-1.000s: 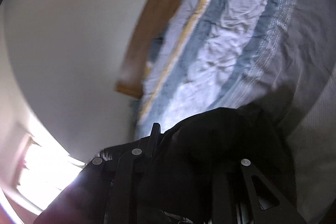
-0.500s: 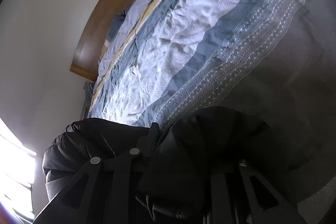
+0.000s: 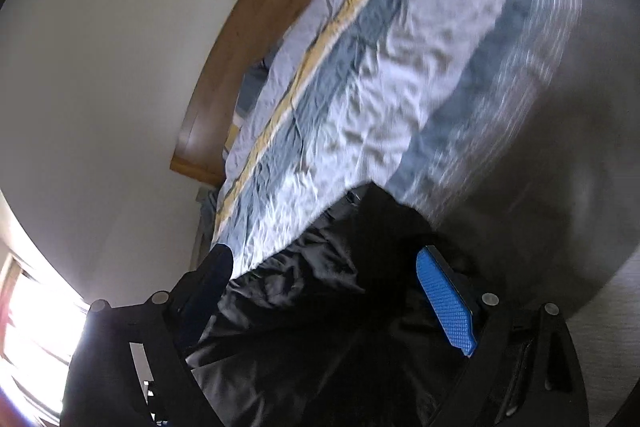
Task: Fold large clothes
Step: 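Lift the folded jacket up off the bed with both tools, then lower the black jacket bundle onto the bed with both tools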
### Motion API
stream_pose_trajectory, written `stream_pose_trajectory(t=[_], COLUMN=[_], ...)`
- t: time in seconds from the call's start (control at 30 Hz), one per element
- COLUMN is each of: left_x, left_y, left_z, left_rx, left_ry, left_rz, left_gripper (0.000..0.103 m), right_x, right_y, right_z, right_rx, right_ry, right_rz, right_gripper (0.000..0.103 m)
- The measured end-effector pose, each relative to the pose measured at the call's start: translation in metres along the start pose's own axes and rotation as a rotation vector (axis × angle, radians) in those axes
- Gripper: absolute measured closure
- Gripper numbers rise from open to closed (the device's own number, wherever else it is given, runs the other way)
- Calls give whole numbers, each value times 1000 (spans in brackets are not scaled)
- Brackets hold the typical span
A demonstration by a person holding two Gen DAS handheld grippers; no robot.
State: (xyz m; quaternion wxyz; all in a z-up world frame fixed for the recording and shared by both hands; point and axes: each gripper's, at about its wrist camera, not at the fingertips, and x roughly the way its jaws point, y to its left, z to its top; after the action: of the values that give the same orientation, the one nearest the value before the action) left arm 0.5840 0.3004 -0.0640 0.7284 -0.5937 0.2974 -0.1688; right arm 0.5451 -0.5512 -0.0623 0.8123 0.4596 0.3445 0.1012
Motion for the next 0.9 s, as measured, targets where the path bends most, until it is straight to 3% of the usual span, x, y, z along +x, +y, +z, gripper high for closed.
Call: stream_pose_trajectory(t=[0.13,0.37,0.63,0.77,0.9], left_x=[-35,-26,71,132,198], left_y=[-23,-88,-105,-102,-93], left_z=[1,-67,-174,-187,-173], left_rx=[20,393,715,812,857], left_ry=[-60,19,256,308,340], left_rz=[30,348,419,471,584], left_gripper=[44,44,44,44,44], right_x=[-34,-44,17,71,132], right_y=[33,102,150,155,152], right_z=[-4,-55,-145,-161,-149], right_rx=[-105,-365,-638,-717,-740], right_ry=[2,54,185,242,278], right_rz=[11,15,-25,-84,-169], right_gripper=[11,11,13,14,14])
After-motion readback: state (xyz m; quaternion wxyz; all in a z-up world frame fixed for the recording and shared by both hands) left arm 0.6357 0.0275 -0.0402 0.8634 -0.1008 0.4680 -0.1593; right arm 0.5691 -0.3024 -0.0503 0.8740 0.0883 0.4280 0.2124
